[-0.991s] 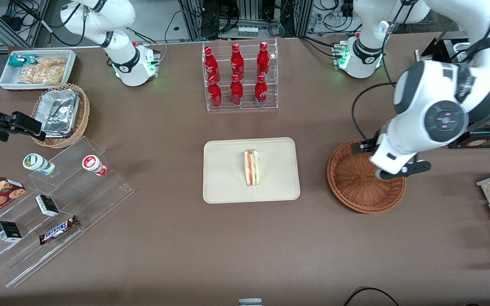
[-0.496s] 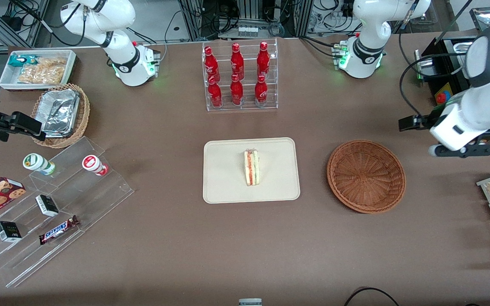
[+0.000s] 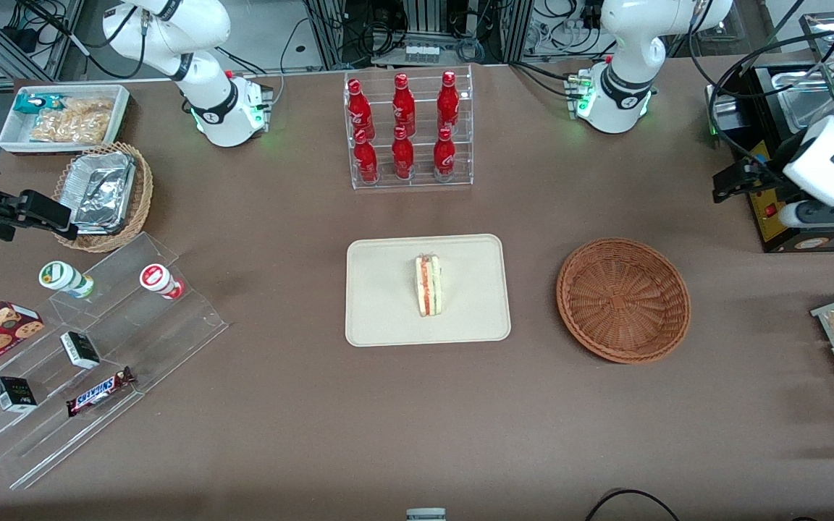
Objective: Place sandwich from basket to tray
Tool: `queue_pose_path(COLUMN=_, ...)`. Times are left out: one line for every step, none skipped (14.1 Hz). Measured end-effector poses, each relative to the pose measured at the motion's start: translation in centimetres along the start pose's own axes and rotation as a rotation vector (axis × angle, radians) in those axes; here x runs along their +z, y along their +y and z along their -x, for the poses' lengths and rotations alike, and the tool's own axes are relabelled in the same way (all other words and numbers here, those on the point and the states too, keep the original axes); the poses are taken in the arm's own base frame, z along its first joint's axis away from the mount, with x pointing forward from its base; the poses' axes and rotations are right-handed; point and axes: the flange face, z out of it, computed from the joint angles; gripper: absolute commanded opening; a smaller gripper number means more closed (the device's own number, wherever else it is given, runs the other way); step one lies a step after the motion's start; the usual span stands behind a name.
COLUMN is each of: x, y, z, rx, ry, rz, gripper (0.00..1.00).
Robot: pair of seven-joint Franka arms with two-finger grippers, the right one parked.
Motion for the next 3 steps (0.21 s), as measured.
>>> queue_pose_path(x=-0.31, y=-0.47, z=-0.04, rx=-0.006, ry=0.017, rz=0.002, gripper=1.0)
queue_pose_path(x=-0.33, y=-0.67, z=-0.07, rx=-0.009, ry=0.02, rz=0.003, gripper=1.0)
queue_pose_path(x=-0.21, y=-0.68, z=-0.07, rx=-0.009, ry=0.017, rz=0.003, gripper=1.0)
